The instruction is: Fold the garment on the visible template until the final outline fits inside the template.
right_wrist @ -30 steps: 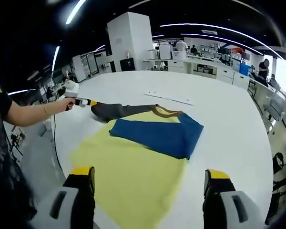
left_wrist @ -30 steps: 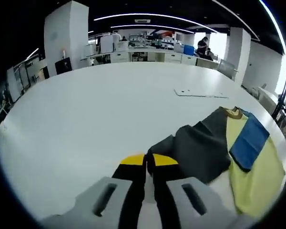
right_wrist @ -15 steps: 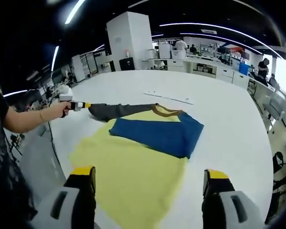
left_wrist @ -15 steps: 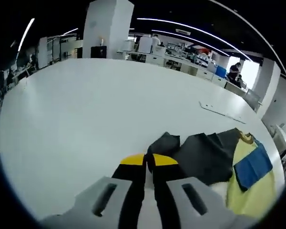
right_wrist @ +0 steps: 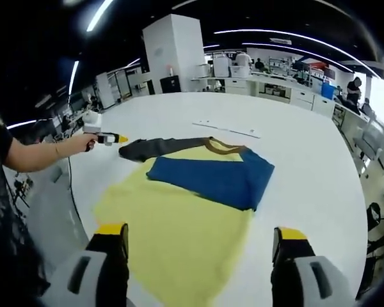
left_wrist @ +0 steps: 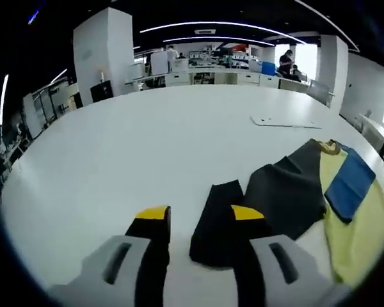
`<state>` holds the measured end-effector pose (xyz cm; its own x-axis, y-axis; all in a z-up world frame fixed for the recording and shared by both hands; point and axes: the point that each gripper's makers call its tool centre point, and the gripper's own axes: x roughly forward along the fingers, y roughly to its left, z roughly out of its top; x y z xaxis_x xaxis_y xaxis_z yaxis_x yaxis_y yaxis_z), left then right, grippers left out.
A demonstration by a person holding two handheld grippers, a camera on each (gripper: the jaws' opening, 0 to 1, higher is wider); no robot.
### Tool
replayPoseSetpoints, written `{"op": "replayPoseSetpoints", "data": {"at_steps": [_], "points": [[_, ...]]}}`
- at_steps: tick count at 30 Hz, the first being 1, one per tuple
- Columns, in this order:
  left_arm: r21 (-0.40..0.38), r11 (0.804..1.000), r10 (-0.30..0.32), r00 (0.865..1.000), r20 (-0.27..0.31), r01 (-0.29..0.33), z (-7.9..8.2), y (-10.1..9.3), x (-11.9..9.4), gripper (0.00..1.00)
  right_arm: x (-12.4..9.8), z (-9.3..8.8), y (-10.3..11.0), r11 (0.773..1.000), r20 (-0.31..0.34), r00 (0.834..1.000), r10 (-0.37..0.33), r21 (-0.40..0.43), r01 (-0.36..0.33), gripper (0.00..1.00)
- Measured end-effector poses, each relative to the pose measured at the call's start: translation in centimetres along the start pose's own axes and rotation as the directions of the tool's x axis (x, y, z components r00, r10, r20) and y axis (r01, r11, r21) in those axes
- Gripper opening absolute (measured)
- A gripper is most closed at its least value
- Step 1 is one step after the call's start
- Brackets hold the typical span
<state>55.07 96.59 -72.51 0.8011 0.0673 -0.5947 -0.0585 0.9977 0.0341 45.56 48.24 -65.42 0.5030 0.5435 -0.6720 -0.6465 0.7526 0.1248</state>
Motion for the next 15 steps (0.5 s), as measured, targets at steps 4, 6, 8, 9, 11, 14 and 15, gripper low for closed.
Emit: {"op": "replayPoseSetpoints", "data": {"at_steps": [4, 6, 8, 9, 11, 14, 15], "points": [[0.02, 0.999, -0.033, 0.999, -0.028, 0.034, -0.1, -0.6, 1.1, 0.3, 0.0, -0.1, -0.4, 1.0, 0.003, 1.0, -0.009, 0.013, 0.009, 0.93], [0.045, 0.997, -0.064, 0.996, -0.063, 0.067, -0.7, -1.3, 1.7, 0.27, -0.1, -0.2, -0.5, 1.0, -0.001, 1.0, -0.013, 0.016, 0.013, 0.93], [0.057, 0.994, -0.089, 0.992, -0.091, 0.094, -1.3, -1.9, 2.1, 0.24, -0.1, -0.2, -0.6, 1.0, -0.006, 1.0, -0.019, 0.015, 0.019, 0.93], [0.061, 0.993, -0.096, 0.99, -0.102, 0.102, -1.5, -2.1, 2.3, 0.22, -0.2, -0.2, -0.7, 1.0, -0.008, 1.0, -0.021, 0.014, 0.021, 0.93], [0.055, 0.993, -0.098, 0.989, -0.113, 0.105, -1.8, -2.2, 2.4, 0.17, -0.2, -0.2, -0.9, 1.0, -0.007, 1.0, -0.027, 0.013, 0.027, 0.93], [0.072, 0.993, -0.081, 0.989, -0.123, 0.091, -2.1, -2.0, 2.7, 0.12, -0.3, -0.1, -1.2, 0.999, -0.001, 0.999, -0.032, 0.019, 0.032, 0.91], [0.077, 0.993, -0.083, 0.989, -0.123, 0.093, -2.1, -2.0, 2.8, 0.1, -0.3, -0.1, -1.2, 0.999, -0.001, 0.999, -0.033, 0.023, 0.033, 0.91]]}}
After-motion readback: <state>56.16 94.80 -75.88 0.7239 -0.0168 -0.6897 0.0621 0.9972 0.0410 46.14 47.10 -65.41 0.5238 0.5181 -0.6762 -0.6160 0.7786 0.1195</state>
